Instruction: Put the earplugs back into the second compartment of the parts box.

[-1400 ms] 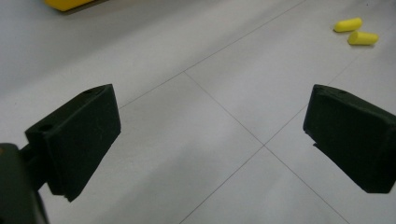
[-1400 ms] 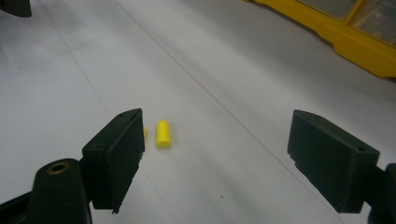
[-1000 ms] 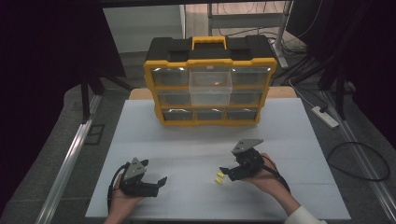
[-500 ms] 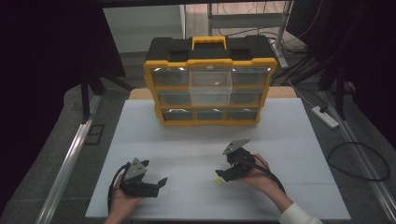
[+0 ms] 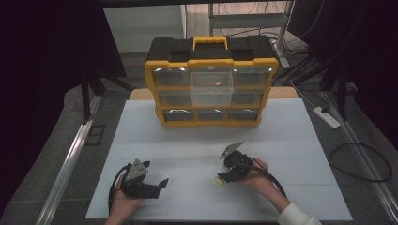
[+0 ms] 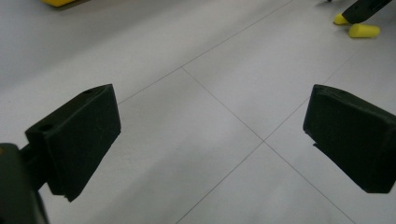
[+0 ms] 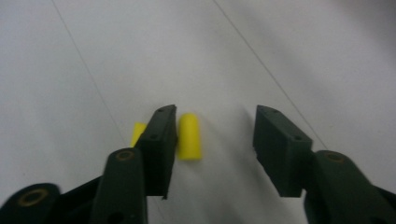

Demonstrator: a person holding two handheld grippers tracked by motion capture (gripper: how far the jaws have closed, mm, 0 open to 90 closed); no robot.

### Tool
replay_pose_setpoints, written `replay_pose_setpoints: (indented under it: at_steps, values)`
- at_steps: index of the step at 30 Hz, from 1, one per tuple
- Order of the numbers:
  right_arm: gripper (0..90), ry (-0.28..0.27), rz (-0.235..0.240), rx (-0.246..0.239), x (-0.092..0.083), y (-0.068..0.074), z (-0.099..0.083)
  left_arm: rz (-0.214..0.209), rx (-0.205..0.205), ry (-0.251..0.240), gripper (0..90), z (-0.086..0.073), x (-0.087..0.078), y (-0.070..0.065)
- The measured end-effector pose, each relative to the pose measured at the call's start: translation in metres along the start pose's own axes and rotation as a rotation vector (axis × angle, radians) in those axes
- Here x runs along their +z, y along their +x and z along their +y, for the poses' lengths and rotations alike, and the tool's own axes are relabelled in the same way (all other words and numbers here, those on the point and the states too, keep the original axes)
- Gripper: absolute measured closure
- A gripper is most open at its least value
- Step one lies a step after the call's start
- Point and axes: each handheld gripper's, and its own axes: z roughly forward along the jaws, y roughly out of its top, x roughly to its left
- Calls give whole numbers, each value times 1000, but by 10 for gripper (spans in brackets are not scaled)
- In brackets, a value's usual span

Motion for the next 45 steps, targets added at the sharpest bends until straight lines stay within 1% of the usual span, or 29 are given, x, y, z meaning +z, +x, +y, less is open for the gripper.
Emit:
replay_pose_setpoints:
  at_steps: [1,2,3,6,7,8,10,12,13,14,15,16,18,21,22,23,26,28,29,33,34,36,38,42,43,45]
  values:
    - [575,6,-12,-12,0,1,0,0,-1,-1,41,0,0,0]
    - [611,7,-10,-11,0,1,0,0,-1,-2,41,0,0,0]
    - [611,7,-10,-11,0,1,0,0,-1,-2,41,0,0,0]
    - [729,8,11,-12,-1,1,-1,1,-1,-3,41,0,0,0]
    - [787,8,31,-11,-2,0,-1,1,-1,-3,41,0,0,0]
    - [791,8,39,-12,-1,1,-1,0,0,-3,41,0,0,0]
    - [798,8,30,-26,-2,2,-1,2,0,-4,41,0,-1,0]
    - [800,2,31,-26,-3,2,-1,0,-1,-5,41,0,-1,0]
    - [800,-21,35,-17,-6,0,-1,0,-3,-6,42,0,-1,0]
    - [800,-21,35,-17,-6,0,-1,0,-3,-6,42,0,-1,0]
    - [800,-54,31,-10,-11,-1,-1,1,-2,-6,42,0,-1,0]
    - [800,-54,31,-10,-11,-1,-1,0,-3,-6,42,0,-1,0]
    - [800,-108,19,-6,-20,-2,-1,0,-3,-7,42,0,-1,0]
    - [800,-177,23,7,-32,-3,-1,1,-3,-8,42,0,-1,0]
    - [800,-223,27,12,-39,-3,-2,1,-2,-8,43,0,-1,0]
    - [800,-223,27,12,-39,-3,-2,1,-2,-8,43,0,-1,0]
    - [799,-301,25,23,-51,-5,-4,2,-3,-8,43,0,-1,0]
    - [798,-335,29,35,-56,-6,-6,2,-3,-9,43,0,-1,0]
    - [799,-371,28,47,-62,-6,-7,2,-3,-9,42,0,-1,0]
    - [798,-443,27,67,-73,-7,-10,4,-3,-9,43,0,-1,0]
    - [798,-463,18,67,-77,-7,-11,4,-3,-9,43,0,-1,0]
    - [797,-489,16,66,-81,-7,-12,3,-3,-10,42,0,-1,0]
    - [796,-506,-9,56,-86,-8,-14,3,-3,-11,43,0,-1,0]
    - [796,-542,-15,77,-92,-11,-18,3,-2,-10,43,0,-1,0]
    - [796,-542,-15,77,-92,-11,-18,4,-2,-11,43,0,-1,0]
    - [796,-562,-9,89,-94,-13,-19,5,-2,-11,42,0,-1,0]
